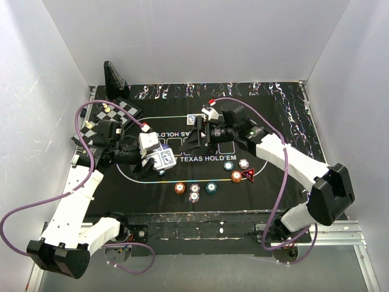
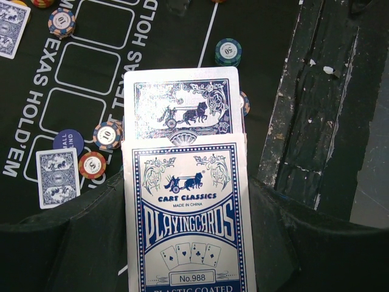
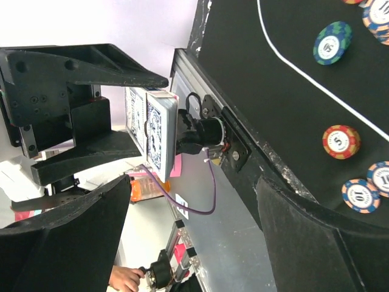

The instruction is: Distribute texas hold em gaming equipment

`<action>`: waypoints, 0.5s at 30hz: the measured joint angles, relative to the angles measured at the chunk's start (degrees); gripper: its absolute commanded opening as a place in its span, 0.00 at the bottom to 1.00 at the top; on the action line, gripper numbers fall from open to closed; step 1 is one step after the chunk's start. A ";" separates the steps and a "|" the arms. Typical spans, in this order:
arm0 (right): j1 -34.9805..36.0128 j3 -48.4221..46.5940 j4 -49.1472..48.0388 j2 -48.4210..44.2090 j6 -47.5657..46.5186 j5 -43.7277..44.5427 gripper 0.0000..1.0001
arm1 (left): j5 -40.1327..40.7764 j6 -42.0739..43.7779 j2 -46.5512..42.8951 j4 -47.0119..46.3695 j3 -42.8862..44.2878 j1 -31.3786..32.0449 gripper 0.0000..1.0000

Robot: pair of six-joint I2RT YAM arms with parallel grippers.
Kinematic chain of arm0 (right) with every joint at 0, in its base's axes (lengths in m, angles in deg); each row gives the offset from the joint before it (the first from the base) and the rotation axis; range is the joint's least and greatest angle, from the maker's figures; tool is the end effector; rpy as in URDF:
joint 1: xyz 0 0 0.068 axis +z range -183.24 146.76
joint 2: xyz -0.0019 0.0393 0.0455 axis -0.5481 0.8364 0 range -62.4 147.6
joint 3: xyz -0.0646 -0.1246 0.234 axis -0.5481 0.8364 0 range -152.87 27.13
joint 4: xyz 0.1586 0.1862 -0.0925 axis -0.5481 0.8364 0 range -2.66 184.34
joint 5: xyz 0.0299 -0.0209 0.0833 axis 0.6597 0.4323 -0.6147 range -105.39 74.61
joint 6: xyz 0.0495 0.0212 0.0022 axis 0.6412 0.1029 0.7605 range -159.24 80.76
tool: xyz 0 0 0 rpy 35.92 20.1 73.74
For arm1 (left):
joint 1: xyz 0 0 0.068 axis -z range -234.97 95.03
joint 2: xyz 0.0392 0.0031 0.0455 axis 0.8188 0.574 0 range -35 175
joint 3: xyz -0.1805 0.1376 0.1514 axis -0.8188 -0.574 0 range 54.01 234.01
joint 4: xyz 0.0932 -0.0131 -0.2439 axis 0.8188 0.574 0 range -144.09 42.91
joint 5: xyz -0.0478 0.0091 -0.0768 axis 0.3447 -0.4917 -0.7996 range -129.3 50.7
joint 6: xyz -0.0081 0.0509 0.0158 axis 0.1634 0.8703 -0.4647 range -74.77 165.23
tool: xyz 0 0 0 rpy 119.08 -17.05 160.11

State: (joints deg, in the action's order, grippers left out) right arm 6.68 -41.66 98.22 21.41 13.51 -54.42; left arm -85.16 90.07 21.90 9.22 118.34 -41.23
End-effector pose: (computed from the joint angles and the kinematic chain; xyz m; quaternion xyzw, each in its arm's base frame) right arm 0.2426 0.2323 0.3261 -0.0869 0.8137 0.5573 0.1405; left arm 0.1555 -0.0644 0.3440 0.5305 0.7120 -0.2864 0.3602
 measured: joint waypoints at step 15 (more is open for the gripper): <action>9.25 1.01 -16.72 7.19 9.25 -0.20 0.92 | -1.38 -2.73 -0.26 -2.12 0.02 0.00 0.16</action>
State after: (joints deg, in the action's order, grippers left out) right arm 15.93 -40.66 81.50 28.60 22.75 -54.61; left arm -86.54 87.34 21.64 7.10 118.37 -41.23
